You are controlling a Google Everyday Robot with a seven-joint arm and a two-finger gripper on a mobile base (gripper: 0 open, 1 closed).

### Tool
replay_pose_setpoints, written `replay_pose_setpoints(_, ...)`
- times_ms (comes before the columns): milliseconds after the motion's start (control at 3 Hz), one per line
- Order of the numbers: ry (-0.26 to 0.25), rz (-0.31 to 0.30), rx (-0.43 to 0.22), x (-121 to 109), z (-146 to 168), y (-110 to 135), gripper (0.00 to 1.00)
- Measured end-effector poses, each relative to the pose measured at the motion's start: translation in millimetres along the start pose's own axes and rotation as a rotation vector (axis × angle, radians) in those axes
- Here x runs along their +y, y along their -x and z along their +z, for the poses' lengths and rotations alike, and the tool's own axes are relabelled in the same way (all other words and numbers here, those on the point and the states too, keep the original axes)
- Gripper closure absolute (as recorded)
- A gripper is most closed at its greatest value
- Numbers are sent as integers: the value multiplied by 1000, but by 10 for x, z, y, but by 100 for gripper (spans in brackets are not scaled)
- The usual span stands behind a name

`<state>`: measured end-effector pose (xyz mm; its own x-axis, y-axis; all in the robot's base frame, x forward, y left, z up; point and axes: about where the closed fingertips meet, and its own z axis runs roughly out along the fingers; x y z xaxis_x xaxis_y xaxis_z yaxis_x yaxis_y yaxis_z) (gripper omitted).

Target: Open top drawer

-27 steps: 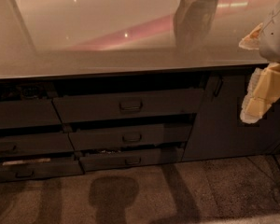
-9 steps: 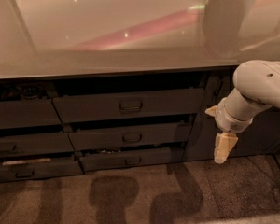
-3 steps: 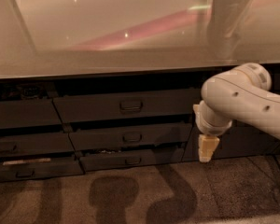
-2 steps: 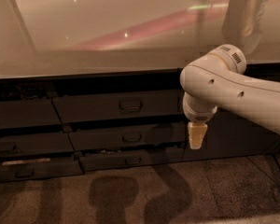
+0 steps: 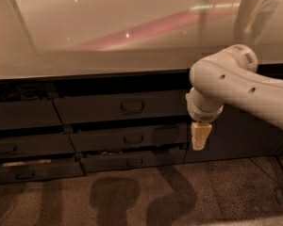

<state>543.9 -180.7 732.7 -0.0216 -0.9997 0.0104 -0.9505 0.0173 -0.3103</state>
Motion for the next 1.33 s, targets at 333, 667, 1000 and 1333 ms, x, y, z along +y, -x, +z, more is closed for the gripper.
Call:
replay_pose_setpoints(333, 35, -36, -113, 0, 4, -6, 0)
replay_pose_setpoints(667, 37, -87, -148, 3, -22, 57, 0)
replay_pose_setpoints(1000, 37, -87, -147, 2, -21, 56, 0)
replay_pose_setpoints(1333, 49, -23, -129, -249, 95, -185, 0)
